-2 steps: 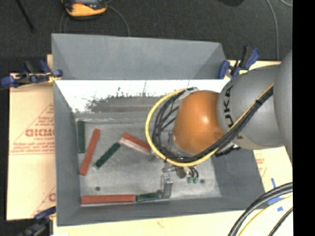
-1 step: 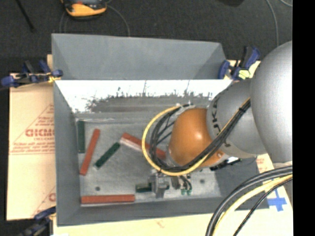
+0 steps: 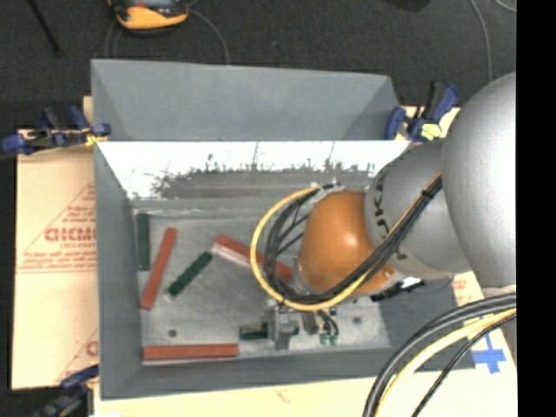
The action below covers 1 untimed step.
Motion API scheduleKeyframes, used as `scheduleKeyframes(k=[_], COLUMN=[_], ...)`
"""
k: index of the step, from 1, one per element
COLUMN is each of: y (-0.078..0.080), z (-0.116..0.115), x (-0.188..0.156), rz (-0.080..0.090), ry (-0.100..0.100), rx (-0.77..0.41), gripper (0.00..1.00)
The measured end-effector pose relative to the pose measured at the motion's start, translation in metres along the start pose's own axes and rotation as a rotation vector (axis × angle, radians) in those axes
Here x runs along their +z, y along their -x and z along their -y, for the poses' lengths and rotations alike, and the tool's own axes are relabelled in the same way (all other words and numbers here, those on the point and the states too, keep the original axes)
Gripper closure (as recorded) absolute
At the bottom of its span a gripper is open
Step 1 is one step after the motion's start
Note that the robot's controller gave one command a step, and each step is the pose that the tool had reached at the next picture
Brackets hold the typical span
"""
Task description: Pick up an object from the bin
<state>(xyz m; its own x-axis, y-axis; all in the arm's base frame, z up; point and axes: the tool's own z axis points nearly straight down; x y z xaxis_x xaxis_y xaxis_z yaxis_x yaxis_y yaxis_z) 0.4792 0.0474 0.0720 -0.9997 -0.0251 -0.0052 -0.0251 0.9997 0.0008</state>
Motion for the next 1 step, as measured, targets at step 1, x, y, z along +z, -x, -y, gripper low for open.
scheduleKeyframes(k=[1], y=[-0.0039], z=[0.0140], x=[-0.1571], rz=[-0.002], ry=[-0.001], rx=[-0.019], gripper=[1.00])
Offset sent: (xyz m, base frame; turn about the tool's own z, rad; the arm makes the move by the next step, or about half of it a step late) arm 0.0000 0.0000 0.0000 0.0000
